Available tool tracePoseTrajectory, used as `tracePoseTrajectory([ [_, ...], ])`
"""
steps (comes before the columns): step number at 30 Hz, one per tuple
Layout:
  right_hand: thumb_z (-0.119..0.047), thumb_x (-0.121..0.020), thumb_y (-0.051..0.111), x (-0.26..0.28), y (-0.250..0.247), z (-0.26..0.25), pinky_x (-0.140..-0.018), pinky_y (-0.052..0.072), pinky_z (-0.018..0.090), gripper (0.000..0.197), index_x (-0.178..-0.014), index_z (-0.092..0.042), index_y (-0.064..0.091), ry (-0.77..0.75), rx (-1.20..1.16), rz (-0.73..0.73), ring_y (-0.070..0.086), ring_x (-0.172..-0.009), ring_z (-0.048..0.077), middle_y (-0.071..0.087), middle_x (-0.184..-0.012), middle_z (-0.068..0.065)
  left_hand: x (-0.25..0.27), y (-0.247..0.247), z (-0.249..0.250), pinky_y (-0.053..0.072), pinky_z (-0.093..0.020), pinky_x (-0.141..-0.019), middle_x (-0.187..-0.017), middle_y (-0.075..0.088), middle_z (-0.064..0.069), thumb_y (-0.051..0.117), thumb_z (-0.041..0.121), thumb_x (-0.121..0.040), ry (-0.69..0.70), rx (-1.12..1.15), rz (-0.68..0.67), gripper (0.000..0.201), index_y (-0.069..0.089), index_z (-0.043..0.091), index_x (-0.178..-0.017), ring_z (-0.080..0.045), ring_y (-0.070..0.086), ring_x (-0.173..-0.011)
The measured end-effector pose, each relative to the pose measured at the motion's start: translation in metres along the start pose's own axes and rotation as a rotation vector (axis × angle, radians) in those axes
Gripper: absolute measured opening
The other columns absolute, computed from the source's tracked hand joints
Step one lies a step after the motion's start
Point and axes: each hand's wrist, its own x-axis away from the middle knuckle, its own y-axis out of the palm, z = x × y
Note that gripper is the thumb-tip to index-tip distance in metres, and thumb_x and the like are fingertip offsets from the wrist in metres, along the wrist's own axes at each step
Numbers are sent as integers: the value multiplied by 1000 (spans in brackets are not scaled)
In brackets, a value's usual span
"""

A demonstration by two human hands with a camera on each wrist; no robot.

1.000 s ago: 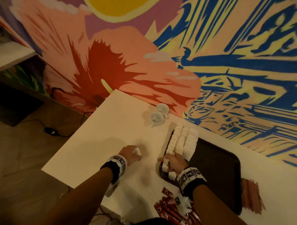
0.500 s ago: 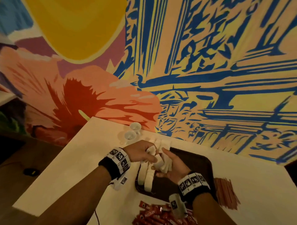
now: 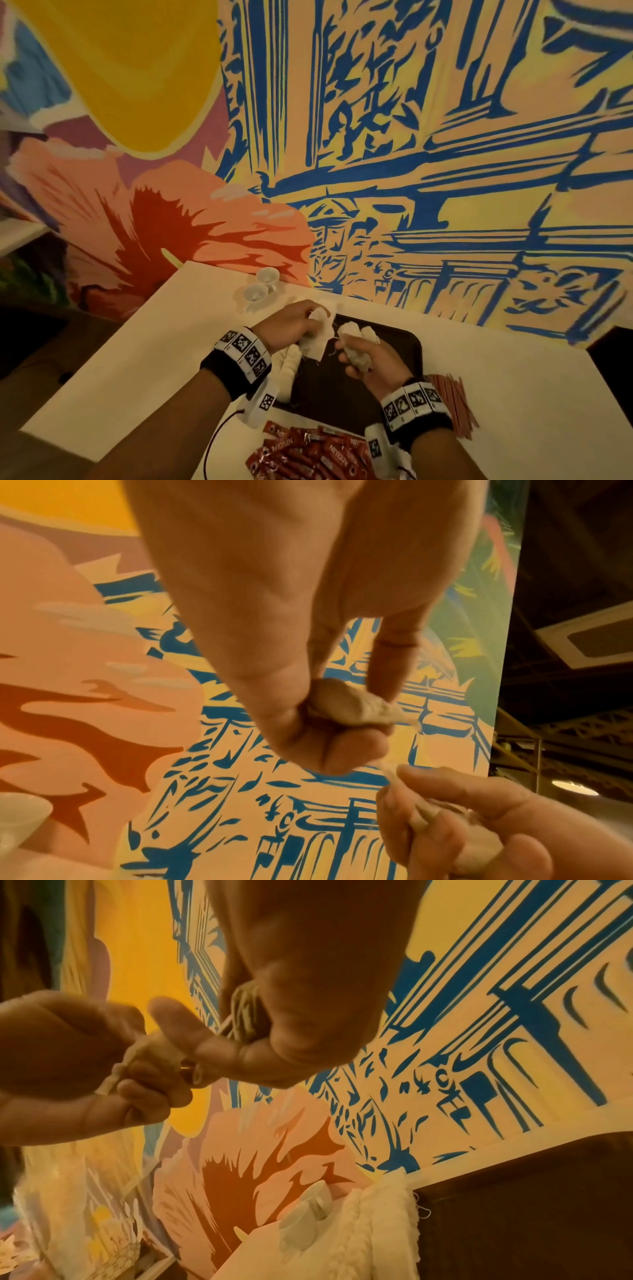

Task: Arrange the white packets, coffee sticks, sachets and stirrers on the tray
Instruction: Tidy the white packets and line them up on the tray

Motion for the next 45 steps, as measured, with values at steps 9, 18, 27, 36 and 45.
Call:
tracePoseTrajectory([
  [9,-13,-91,70,19,-6,-30,-62,46,33,35,-125,-11,62,-148,-93,-107,57,-73,18,60,-83,7,13,14,25,51,-36,-76,-85,67,-12,81,12,-72,163,338,256,28,69,1,-95,-25,62,-81],
  [18,-21,-91,76,37,32,-109,-61,48,29,14,-95,-8,73,-484,382,-144,53,-62,12,61,-66,-7,19,11,101,56,-30,-80,-104,73,-13,71,11,-89,335,283,256,20,70,4,-108,-20,70,-92],
  [27,-32,-86,82,12,38,-141,-62,49,36,42,-86,7,65,-548,653,-68,51,-60,22,55,-66,10,-7,-50,151,59,-44,-87,-100,74,-3,73,39,-88,283,-450,-21,26,74,21,-107,-26,70,-91],
  [36,-39,-92,73,-25,23,-107,-63,52,31,29,-107,-13,73,-301,551,81,53,-77,20,59,-84,3,-52,-52,102,52,-24,-64,-76,69,-2,73,28,-91,266,-540,-18,14,72,14,-89,-10,62,-65],
  [45,-14,-104,42,-56,-3,-48,-62,49,32,26,-118,-9,64,42,482,264,52,-76,19,49,-88,9,-108,-57,1,44,-28,-76,-91,67,3,71,32,-91,163,-762,-42,17,71,17,-99,-15,60,-85],
])
